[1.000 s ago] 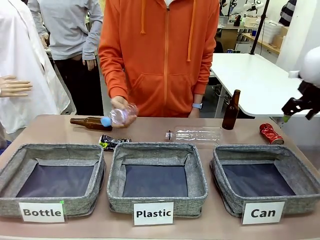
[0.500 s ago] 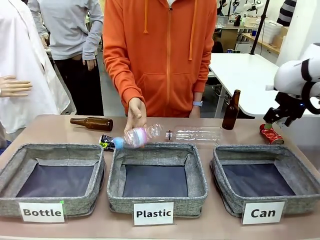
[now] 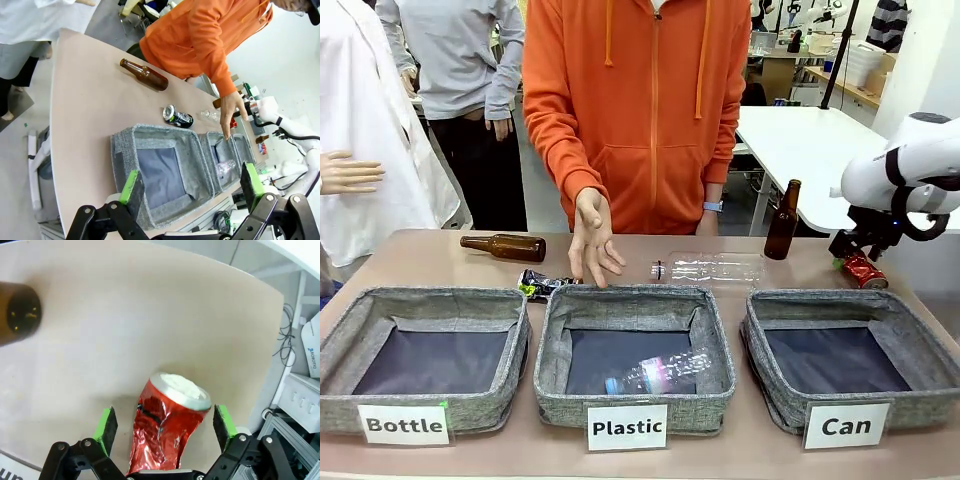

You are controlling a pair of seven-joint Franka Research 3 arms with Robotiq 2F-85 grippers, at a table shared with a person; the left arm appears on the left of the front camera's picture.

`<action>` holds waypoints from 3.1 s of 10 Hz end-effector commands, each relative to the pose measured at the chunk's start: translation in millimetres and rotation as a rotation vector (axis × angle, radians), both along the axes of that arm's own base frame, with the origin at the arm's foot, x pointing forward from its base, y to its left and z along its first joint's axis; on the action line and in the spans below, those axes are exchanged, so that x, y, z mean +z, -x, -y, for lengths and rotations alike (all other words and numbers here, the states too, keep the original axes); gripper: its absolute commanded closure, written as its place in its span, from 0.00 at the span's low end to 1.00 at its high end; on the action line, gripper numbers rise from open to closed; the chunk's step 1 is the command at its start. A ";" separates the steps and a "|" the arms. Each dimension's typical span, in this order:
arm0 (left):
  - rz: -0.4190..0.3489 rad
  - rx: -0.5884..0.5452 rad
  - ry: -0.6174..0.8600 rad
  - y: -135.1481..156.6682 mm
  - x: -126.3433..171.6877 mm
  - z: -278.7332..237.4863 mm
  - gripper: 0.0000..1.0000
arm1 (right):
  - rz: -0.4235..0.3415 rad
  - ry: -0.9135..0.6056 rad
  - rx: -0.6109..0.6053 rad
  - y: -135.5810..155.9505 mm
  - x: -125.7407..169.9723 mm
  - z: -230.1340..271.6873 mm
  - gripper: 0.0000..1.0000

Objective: Sort the can waste into the basket.
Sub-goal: Pick up the can waste from the table and place it in the right Fabric basket.

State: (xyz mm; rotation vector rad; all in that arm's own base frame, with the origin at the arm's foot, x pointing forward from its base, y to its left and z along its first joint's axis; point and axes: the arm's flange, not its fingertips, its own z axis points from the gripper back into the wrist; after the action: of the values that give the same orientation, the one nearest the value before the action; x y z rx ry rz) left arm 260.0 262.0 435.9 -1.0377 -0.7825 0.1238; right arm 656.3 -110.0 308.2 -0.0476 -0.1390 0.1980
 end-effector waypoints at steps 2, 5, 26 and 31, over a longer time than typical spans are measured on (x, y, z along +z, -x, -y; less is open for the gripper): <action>0.033 -0.003 0.001 -1.2 1.2 -1.6 0.00 | -0.031 0.004 -0.013 -8.9 -1.7 0.5 0.00; 0.033 -0.003 0.001 -1.2 1.2 -1.6 0.00 | -0.046 0.012 -0.026 -5.8 1.2 2.3 0.57; 0.033 -0.003 0.001 -1.2 1.2 -1.6 0.00 | 0.175 -0.045 1.657 257.3 166.9 -90.8 1.00; 0.033 -0.003 0.001 -1.2 1.2 -1.6 0.00 | -0.101 -0.300 1.797 238.6 158.8 -123.2 1.00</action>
State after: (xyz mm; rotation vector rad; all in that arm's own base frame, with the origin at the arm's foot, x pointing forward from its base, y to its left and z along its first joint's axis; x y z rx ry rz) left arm 260.1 262.8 435.8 -1.0373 -0.7829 0.1219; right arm 403.3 24.6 452.4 0.3906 -0.0970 1.9904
